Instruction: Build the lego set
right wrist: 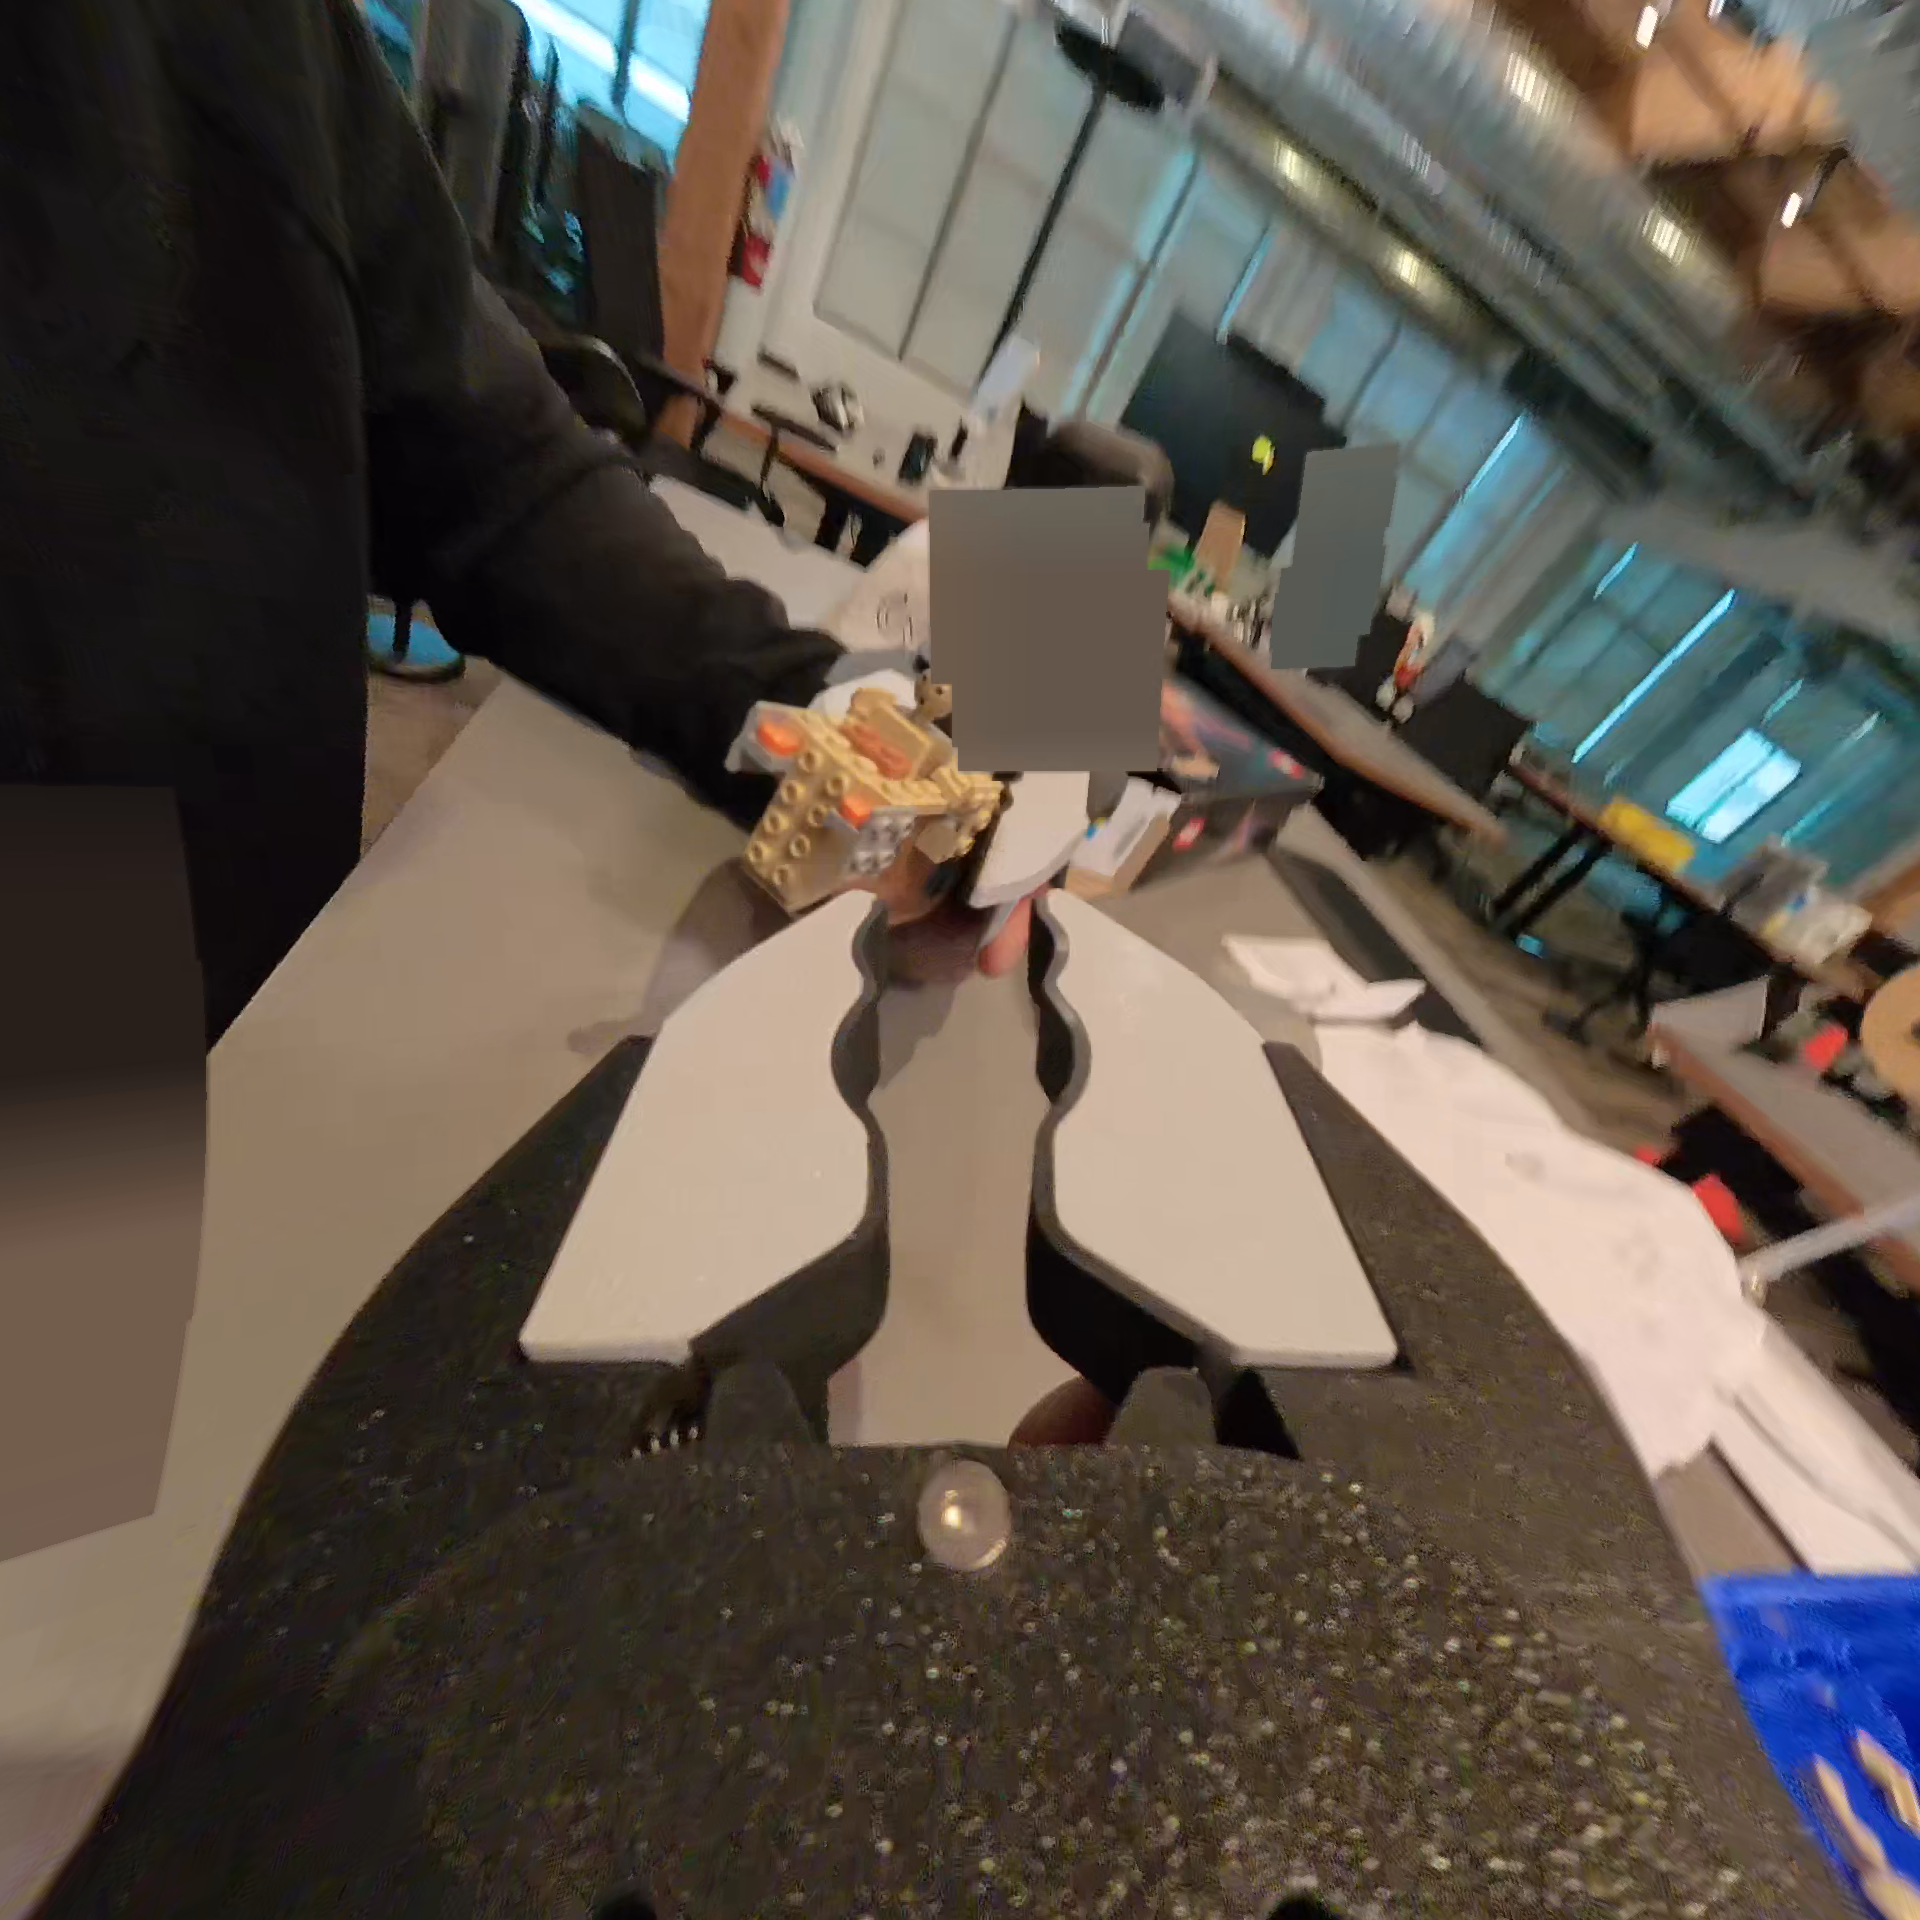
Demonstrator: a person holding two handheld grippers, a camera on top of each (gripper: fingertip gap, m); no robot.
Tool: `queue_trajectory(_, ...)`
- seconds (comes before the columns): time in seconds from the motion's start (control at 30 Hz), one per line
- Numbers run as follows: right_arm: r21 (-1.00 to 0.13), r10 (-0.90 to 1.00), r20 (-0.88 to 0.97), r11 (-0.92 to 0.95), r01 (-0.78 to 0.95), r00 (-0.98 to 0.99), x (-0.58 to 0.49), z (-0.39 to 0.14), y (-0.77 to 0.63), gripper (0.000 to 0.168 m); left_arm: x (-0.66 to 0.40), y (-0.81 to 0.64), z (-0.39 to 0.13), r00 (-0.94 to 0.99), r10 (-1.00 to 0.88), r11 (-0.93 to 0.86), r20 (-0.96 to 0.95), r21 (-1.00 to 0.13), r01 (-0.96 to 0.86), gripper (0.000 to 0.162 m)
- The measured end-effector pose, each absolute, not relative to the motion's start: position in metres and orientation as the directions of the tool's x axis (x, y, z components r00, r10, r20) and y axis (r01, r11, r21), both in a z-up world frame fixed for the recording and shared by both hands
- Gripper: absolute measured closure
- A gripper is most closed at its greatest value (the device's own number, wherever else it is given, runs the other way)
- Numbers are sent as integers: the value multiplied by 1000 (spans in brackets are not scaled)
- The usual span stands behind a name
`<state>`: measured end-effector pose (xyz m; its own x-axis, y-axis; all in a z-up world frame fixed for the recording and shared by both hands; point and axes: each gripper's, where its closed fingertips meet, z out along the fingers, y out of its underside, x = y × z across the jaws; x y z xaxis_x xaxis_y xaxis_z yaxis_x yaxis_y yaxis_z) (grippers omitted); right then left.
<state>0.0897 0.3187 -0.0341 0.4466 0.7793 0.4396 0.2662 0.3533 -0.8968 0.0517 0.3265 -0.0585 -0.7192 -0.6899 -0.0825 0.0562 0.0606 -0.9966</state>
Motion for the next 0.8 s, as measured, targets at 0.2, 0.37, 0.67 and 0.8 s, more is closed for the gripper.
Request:
queue_trajectory(0.2,-784,705,620,547,292,343,67,-22,326,124,44,331,-31,-842,-538,-200,29,-975,94,117)
queue_trajectory(0.37,-737,665,676,620,270,317,61,-5,342,111,45,335,-11,-905,-420,-355,68,-930,95,117)
queue_trajectory(0.67,-630,548,772,730,266,322,50,0,356,128,46,337,-10,-946,-304,-437,110,-899,36,117)
queue_trajectory(0.8,-619,524,776,737,270,351,52,2,356,135,43,338,-10,-955,-275,-449,113,-893,24,117)
